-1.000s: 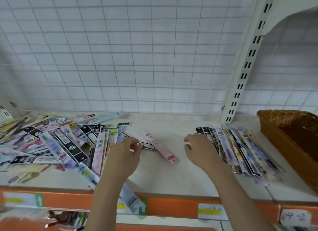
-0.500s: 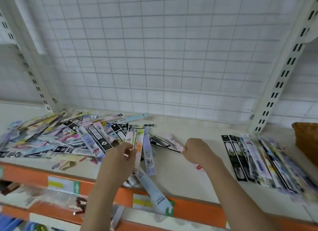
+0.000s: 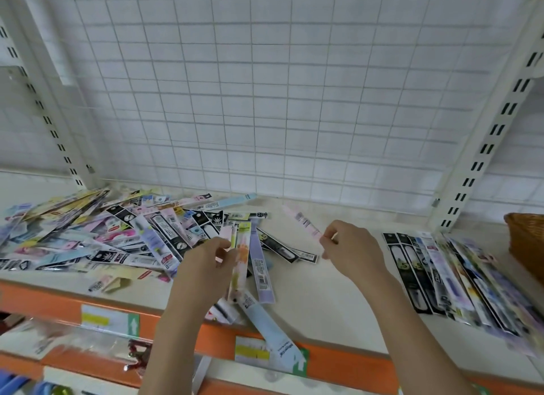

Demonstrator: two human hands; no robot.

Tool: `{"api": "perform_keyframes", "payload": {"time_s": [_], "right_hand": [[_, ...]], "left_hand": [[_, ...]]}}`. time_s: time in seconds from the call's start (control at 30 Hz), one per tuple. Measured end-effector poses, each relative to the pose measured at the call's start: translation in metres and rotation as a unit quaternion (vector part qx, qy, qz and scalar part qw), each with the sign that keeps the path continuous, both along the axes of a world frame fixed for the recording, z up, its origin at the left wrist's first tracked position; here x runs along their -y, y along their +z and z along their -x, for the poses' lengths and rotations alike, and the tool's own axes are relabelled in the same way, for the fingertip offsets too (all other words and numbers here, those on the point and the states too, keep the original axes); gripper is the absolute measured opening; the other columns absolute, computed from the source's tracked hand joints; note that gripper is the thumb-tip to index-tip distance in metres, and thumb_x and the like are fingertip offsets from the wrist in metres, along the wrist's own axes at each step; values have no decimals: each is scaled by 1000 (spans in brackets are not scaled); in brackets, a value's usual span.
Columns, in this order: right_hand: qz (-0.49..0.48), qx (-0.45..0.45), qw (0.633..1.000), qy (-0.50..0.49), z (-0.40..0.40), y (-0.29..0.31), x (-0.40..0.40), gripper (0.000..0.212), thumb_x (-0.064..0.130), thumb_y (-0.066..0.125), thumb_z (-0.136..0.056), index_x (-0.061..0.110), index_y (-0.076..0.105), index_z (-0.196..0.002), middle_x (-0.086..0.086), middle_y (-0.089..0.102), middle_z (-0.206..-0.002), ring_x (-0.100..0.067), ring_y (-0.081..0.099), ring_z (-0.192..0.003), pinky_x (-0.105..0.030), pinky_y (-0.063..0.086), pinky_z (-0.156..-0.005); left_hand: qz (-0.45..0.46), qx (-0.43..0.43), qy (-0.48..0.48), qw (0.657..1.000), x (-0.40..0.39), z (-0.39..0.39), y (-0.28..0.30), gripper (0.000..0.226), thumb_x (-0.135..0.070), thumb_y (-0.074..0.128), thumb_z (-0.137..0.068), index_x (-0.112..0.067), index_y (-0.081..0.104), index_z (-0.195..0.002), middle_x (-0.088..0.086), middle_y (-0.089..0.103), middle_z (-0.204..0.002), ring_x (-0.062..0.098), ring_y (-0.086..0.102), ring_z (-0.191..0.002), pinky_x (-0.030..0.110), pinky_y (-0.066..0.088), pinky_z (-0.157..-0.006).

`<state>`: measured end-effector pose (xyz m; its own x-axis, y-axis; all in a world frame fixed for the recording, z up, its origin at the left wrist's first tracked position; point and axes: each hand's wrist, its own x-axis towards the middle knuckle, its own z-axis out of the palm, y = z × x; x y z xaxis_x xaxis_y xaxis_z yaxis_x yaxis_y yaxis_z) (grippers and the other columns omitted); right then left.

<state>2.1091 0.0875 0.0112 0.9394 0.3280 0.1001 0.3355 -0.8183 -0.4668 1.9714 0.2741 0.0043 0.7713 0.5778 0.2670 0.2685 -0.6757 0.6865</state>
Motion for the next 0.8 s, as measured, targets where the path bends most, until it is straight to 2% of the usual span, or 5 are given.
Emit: {"api": "perform_keyframes", "payload": {"time_s": [0.1,0.27,0.4,0.63,0.8], "right_hand": [[-57,3,998,13,7,4,-9,9,21,49,-88,23,56,-85,2,69,-87,-22,60,-80,-27,39,-58],[-189,-5,982,-1,20,12,-32,17,28,52,-88,13,60,-85,-3,66,-73,-26,60,-75,-32,46,-68],[-176,-21,983,35,22,6,-47,11,20,62,-84,15,55,-90,-2,67,-83,-19,57,-67,-25,41,-59],[-159,-22,984,73,25,0,-57,28,2,42,-90,9,35,-115,-11,51,-94,-30,51,-71,-28,32,-48],[-148,-10,988,43,21,-7,-48,38,16,50,-90,15,30,-122,-14,61,-90,-32,57,-69,-30,38,-52]], "left_hand": [[-7,-5,17,1000,-11,6,1,25,-21,54,-92,-11,65,-112,4,70,-97,19,62,-80,25,46,-74],[-12,6,48,999,-30,23,5,18,-20,55,-92,-13,67,-103,0,65,-81,23,63,-74,28,49,-65],[-27,12,73,997,-43,31,5,21,-20,55,-93,-10,67,-106,4,68,-90,26,64,-76,28,47,-67],[-48,30,69,996,-42,19,4,22,-20,57,-91,-8,65,-108,6,71,-96,25,64,-77,25,43,-67],[-31,-71,82,994,-25,-9,0,25,-37,57,-89,-12,59,-85,2,60,-72,25,59,-74,27,43,-63]]}}
